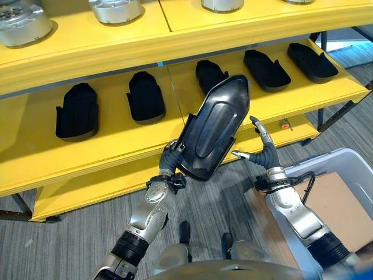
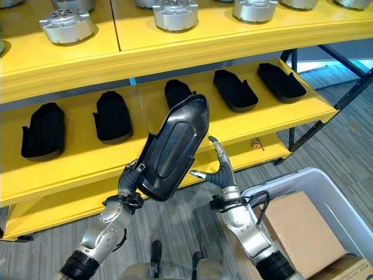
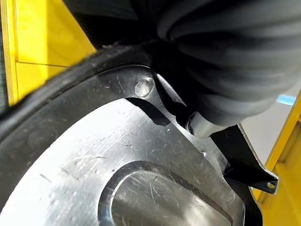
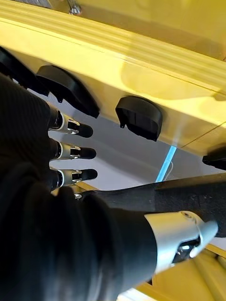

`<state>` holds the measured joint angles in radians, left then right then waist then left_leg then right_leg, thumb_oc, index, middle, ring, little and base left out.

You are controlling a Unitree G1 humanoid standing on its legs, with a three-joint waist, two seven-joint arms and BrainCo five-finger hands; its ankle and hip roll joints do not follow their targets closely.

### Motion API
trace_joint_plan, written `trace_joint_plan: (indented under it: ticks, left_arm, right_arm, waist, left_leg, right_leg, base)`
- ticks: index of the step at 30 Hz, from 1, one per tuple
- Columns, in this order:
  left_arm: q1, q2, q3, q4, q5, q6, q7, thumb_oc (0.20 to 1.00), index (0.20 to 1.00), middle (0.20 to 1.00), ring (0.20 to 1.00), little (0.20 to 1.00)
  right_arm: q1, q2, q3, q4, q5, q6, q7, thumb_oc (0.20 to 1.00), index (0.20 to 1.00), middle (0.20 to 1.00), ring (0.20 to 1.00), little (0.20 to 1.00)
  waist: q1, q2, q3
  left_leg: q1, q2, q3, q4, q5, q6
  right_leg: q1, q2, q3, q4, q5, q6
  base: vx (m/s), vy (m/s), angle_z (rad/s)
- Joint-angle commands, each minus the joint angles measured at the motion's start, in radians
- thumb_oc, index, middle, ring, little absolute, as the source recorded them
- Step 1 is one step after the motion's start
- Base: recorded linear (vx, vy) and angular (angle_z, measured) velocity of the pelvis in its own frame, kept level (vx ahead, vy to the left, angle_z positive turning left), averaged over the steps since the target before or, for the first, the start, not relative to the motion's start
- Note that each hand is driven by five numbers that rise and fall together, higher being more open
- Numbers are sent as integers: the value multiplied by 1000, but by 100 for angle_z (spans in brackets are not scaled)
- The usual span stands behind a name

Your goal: Move parts from the plastic box to the shelf.

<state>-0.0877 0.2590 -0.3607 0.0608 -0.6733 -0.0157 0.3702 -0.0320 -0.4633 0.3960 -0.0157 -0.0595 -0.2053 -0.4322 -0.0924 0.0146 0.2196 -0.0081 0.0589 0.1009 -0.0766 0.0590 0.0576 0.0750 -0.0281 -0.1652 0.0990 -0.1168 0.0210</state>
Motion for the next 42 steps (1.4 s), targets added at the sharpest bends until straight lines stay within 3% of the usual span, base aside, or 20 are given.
trace_joint_plan:
  ticks: [1,2,5,9,11,13,16,20,22,27,32,39,42]
  left_arm:
    - [-66,1,53,-46,-19,-52,12,200,200,200,200,200]
    - [-69,-2,49,-47,-20,-56,24,200,200,200,200,200]
    - [-57,-2,61,-54,-26,-59,30,200,200,200,200,200]
    - [-23,8,89,-64,-35,-101,15,200,200,200,200,200]
    - [-9,22,105,-63,-57,-121,1,200,200,200,200,200]
    - [-6,29,109,-48,-53,-139,-14,200,200,200,200,200]
    - [-17,39,111,-17,-14,-156,-2,200,200,200,200,200]
    - [-26,45,110,-14,-9,-139,8,200,200,200,200,200]
    - [-22,34,99,-17,14,-120,20,200,200,200,200,200]
    - [-21,33,113,-40,37,-84,26,200,200,200,200,200]
    - [-8,56,149,-80,67,-64,14,200,200,200,200,200]
    - [0,62,172,-80,38,-55,-3,200,200,200,200,200]
    - [8,68,183,-98,55,-78,1,200,200,200,200,200]
  right_arm:
    - [-4,-16,-33,-52,14,-60,4,1000,1000,1000,1000,1000]
    - [5,-20,-38,-50,11,-72,9,1000,1000,1000,1000,1000]
    - [24,-32,-56,-51,14,-96,30,1000,1000,1000,1000,1000]
    - [35,-76,-80,-73,34,-111,50,1000,1000,1000,1000,1000]
    - [41,-97,-90,-84,45,-122,58,1000,1000,1000,1000,1000]
    - [42,-111,-97,-84,55,-131,53,1000,1000,1000,1000,1000]
    - [52,-125,-114,-83,57,-142,50,1000,1000,1000,1000,1000]
    - [52,-123,-122,-77,82,-135,20,1000,1000,1000,1000,1000]
    - [60,-107,-145,-77,122,-130,30,1000,1000,1000,1000,1000]
    - [54,-69,-138,-102,110,-110,73,1000,1000,1000,1000,1000]
    - [8,-20,-97,-110,74,-75,51,1000,1000,1000,1000,1000]
    - [-20,25,-62,-79,22,-69,16,1000,1000,1000,1000,1000]
    - [-35,28,-52,-60,-13,-91,20,1000,1000,1000,1000,1000]
  waist:
    - [-25,-38,-26]
    - [-34,-40,-26]
    - [-42,-41,-25]
    - [-41,-37,-30]
    - [-48,-37,-22]
    - [-60,-42,-15]
    - [-81,-39,-1]
    - [-74,-21,11]
    - [-62,-11,8]
    - [-21,0,-6]
    - [39,-23,-18]
    - [94,-26,-33]
    - [103,-12,-34]
  left_leg:
    - [96,-42,182,82,-143,-40]
    - [98,-10,210,87,-137,-53]
    - [107,32,203,77,-115,-79]
    - [87,152,172,19,-15,-144]
    - [66,243,178,9,70,-165]
    - [69,285,198,-1,77,-170]
    - [72,308,228,-3,72,-168]
    - [73,294,206,11,73,-164]
    - [78,251,213,39,14,-150]
    - [102,162,213,30,-38,-128]
    - [124,93,229,21,-95,-90]
    - [142,17,247,-1,-139,-26]
    - [147,9,278,-9,-153,-12]
  right_leg:
    - [-47,33,24,-14,33,60]
    - [-45,25,3,-11,28,54]
    - [-29,15,-10,-1,10,43]
    - [-39,-7,-2,35,-31,25]
    - [-49,-26,-14,75,-61,12]
    - [-48,-52,-29,114,-98,9]
    - [-59,-76,-51,194,-137,4]
    - [-63,-77,-44,239,-151,-2]
    - [-40,-106,-71,227,-140,13]
    - [-27,-188,-115,183,-70,93]
    - [7,-269,-164,157,10,157]
    - [13,-333,-232,188,140,181]
    - [-13,-331,-268,237,140,183]
  base:
    - [-11,52,102]
    - [15,79,77]
    - [58,135,62]
    - [37,319,37]
    - [19,329,21]
    - [94,368,10]
    - [119,420,11]
    - [136,464,28]
    - [221,586,-1]
    - [116,371,16]
    - [71,258,6]
    - [26,234,-6]
    - [12,230,-37]
